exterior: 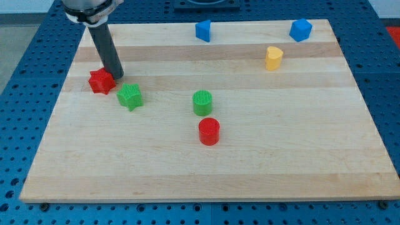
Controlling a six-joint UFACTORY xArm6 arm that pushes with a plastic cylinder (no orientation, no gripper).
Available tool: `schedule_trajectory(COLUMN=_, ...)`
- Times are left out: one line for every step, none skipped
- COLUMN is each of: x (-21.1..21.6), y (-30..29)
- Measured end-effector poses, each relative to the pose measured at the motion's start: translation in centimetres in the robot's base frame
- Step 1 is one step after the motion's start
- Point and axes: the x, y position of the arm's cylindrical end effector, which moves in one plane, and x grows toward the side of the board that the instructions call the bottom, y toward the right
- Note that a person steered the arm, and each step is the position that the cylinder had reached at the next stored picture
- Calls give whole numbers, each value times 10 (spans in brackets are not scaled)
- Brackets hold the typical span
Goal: Move the red star to the left center of the board
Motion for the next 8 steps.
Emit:
schedule_trajectory(x=6, y=0)
schedule_trajectory(x=12, y=1)
schedule_trajectory(x=16, y=2)
schedule_trajectory(x=19, y=4)
schedule_trajectory(x=21, y=4)
schedule_trajectory(x=26, y=4)
schedule_trajectory(x=33, y=4)
schedule_trajectory(x=38, y=2)
